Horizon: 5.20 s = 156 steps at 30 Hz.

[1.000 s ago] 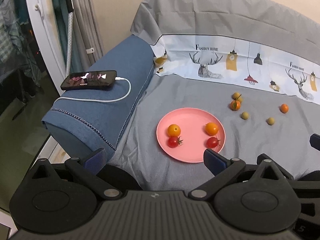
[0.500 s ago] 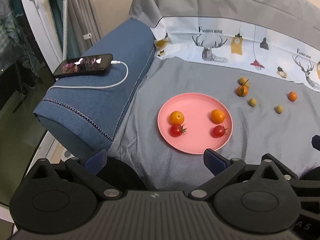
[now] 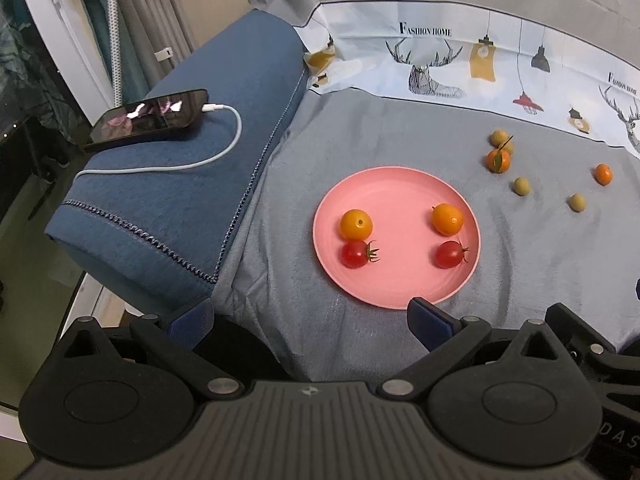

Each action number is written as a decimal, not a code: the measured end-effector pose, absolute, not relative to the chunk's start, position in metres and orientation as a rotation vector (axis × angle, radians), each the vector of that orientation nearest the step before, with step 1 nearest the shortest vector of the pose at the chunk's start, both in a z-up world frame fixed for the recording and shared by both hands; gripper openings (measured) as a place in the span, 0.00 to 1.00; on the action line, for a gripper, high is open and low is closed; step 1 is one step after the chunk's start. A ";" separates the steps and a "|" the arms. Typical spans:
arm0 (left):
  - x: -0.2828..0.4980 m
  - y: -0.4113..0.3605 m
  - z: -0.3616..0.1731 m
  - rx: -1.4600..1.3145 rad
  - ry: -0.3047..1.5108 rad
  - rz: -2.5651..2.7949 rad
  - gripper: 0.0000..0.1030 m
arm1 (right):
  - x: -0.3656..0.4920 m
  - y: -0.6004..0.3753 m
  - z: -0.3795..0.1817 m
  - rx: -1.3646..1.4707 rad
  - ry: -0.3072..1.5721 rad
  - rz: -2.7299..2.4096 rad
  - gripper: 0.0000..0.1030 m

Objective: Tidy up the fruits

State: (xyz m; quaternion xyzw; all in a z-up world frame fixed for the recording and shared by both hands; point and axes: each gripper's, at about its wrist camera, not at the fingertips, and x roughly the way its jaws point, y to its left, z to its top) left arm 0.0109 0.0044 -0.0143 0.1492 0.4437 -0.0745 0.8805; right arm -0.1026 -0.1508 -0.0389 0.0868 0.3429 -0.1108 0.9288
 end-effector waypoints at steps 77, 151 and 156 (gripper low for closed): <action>0.199 -0.223 -0.099 0.317 1.097 -0.424 0.40 | -0.006 -0.341 -0.141 0.156 0.604 -0.576 0.30; 0.016 0.047 -0.018 0.109 1.029 -0.306 0.40 | -0.124 -0.128 -0.020 0.032 0.587 -0.233 0.30; 0.031 0.047 -0.018 0.094 1.034 -0.289 0.40 | -0.110 -0.130 -0.024 0.035 0.596 -0.235 0.30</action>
